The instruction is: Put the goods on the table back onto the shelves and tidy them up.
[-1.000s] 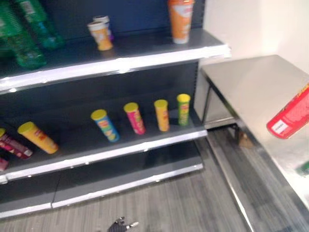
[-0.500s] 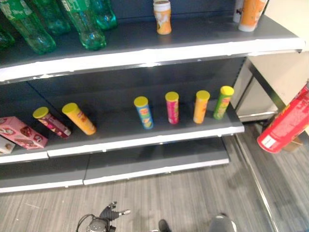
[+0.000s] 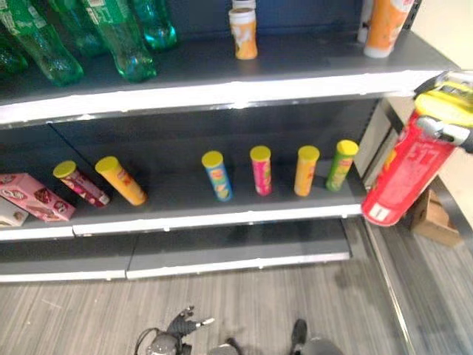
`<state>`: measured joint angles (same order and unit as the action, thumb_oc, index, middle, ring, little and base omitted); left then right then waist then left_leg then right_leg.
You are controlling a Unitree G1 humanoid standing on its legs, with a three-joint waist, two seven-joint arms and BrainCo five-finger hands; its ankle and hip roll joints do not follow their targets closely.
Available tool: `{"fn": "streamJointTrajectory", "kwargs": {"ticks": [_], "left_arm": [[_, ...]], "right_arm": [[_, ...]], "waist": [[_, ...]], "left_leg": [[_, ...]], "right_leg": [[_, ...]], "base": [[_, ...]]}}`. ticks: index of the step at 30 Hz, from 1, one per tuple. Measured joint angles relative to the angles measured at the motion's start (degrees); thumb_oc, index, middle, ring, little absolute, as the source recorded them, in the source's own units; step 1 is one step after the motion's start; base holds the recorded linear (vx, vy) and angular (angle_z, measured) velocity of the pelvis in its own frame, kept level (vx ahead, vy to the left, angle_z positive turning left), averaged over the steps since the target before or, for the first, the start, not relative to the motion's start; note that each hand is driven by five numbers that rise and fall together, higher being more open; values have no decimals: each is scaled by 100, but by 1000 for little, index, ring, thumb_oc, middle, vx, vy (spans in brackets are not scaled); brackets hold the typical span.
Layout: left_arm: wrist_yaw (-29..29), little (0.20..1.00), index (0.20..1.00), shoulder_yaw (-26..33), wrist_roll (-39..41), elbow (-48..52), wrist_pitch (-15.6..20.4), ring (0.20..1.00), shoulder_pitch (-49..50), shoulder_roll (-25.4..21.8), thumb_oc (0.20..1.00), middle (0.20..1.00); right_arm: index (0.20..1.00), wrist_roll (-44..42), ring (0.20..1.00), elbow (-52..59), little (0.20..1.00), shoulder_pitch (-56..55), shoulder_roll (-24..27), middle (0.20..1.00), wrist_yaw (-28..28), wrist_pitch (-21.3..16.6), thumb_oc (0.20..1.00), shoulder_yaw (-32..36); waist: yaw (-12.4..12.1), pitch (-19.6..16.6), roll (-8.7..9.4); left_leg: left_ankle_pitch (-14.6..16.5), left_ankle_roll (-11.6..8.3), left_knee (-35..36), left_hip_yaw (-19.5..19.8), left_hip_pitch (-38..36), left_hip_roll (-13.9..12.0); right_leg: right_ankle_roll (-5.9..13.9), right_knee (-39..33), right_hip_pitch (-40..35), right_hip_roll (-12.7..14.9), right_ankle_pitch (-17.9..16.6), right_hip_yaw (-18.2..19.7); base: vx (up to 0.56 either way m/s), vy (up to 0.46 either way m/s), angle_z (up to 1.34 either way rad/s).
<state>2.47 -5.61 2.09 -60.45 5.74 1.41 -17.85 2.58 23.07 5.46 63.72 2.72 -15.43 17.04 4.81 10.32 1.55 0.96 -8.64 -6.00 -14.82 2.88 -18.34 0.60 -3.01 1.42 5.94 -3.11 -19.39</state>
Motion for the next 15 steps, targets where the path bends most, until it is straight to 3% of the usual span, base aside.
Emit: {"fn": "streamJointTrajectory", "kwargs": {"ticks": [1,2,3,6,8,9,10,11,12,13,15], "left_arm": [[-23,1000,1000,15,-1,7,-5,1000,-16,-10,1000,1000],[-28,1000,1000,16,-1,13,-4,1000,-17,-8,1000,1000],[-46,1000,1000,-24,-4,48,10,1000,-25,55,1000,1000],[-118,1000,1000,-117,-10,61,30,1000,-38,82,1000,1000],[-164,1000,1000,-322,-46,55,34,1000,-112,93,1000,1000],[-203,1000,1000,-474,-90,114,30,1000,-231,70,1000,1000],[-263,1000,1000,-460,-103,231,48,1000,-238,-128,1000,1000],[-273,1000,1000,-467,-109,233,56,1000,-228,-234,1000,1000],[-272,1000,1000,-471,-112,154,9,1000,-193,-340,1000,1000],[-275,1000,1000,-451,-112,159,-18,1000,-192,-347,1000,1000],[-318,1000,1000,-324,-113,157,-6,1000,-132,-403,1000,1000]], "right_arm": [[200,148,200,19,200,-46,-102,200,-3,18,200,-24],[200,182,200,16,200,-65,-120,200,1,19,200,-30],[200,435,200,2,200,-206,-142,200,14,39,200,-17],[200,708,200,5,200,-218,-433,200,-59,70,200,-163],[200,905,200,15,200,-230,-634,200,-119,125,200,-227],[200,1132,200,0,200,-209,-896,200,-255,177,200,-436],[200,1341,200,8,200,-252,-1110,200,-280,240,200,-910],[200,1428,200,6,200,-56,-1246,200,-291,286,200,-1235],[200,1585,200,2,200,353,-1557,200,-311,332,200,-1845],[200,1640,200,6,200,417,-1586,200,-313,326,200,-2060],[200,1776,200,-90,200,531,-1597,200,-328,348,200,-2445]], "waist": [[65,-26,-56],[100,-29,-59],[144,-42,-137],[145,-154,-407],[178,-156,-542],[235,-196,-631],[256,-148,-285],[238,-119,-133],[171,-66,-51],[109,-41,-95],[-67,-30,-88]], "left_leg": [[-96,-63,59,-48,46,-246],[-112,-83,89,-23,49,-321],[-296,-176,209,129,72,-582],[-375,-313,501,280,-170,-526],[-384,-299,828,274,-215,-116],[-426,-311,1047,180,-312,404],[-365,-27,1051,130,-294,1040],[-316,104,1044,27,-326,1255],[-266,269,1049,-228,-335,1415],[-263,323,1100,-320,-364,1445],[-198,497,1113,-421,-433,1557]], "right_leg": [[-4,77,88,-5,54,-96],[-7,85,108,9,54,-94],[175,126,223,194,-11,-36],[452,50,210,273,-165,66],[690,5,195,549,-337,29],[1006,9,206,919,-465,100],[890,88,235,1445,-647,274],[910,133,328,1651,-785,300],[690,129,549,1801,-1287,342],[535,157,657,1820,-1496,272],[548,227,695,1883,-2012,-140]], "base": [[53,246,10],[149,442,16],[179,427,5],[202,523,-7],[127,511,14],[76,670,39],[41,610,20],[22,563,-24],[2,343,-62],[0,241,-59],[25,224,-22]]}}
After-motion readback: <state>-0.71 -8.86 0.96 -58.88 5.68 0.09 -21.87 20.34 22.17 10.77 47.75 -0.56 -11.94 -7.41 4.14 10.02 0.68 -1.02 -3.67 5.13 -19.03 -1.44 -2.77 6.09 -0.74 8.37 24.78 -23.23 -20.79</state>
